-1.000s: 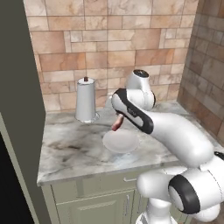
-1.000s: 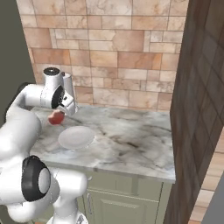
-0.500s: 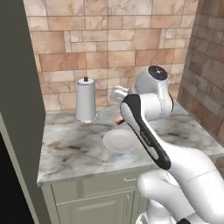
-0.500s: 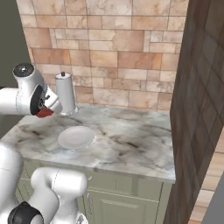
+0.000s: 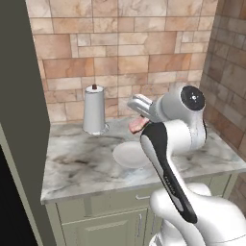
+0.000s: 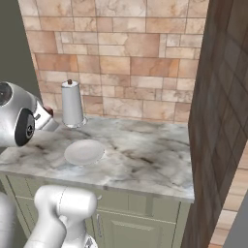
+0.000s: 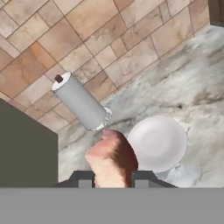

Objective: Place the steak on the counter behind the older steak on the same shelf of the fridge to maintain FIFO order. Close the fridge door when finished.

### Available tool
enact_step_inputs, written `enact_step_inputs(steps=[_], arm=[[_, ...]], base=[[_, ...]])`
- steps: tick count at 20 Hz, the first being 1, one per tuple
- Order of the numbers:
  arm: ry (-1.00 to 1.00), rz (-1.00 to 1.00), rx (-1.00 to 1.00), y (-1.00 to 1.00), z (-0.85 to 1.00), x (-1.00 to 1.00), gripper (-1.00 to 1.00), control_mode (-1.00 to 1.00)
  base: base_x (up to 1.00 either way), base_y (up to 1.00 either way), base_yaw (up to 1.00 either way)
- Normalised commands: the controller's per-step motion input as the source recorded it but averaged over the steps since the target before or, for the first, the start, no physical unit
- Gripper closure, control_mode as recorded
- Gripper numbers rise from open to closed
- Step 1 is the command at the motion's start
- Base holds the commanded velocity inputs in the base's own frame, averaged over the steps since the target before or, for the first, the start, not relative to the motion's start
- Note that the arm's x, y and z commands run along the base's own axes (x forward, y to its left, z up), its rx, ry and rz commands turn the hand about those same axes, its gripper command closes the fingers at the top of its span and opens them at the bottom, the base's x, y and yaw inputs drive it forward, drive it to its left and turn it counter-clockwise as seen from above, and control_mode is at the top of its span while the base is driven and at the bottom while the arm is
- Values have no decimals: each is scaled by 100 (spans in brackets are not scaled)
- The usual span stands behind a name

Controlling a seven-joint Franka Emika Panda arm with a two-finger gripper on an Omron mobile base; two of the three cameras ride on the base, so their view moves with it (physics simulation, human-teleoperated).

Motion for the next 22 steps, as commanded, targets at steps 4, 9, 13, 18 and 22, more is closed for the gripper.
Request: enact_step_inputs(steps=[4, 9, 13, 18, 22], arm=[[-5, -1, 8, -10, 20, -18, 100, -100], [-15, -4, 10, -4, 74, -42, 100, -100], [-6, -11, 9, -14, 52, -33, 100, -100], [0, -3, 1, -6, 4, 0, 100, -100], [-4, 0, 0, -10, 0, -9, 100, -100]], base=[[0, 0, 0], [0, 0, 0], [0, 0, 0], [0, 0, 0], [0, 0, 0]])
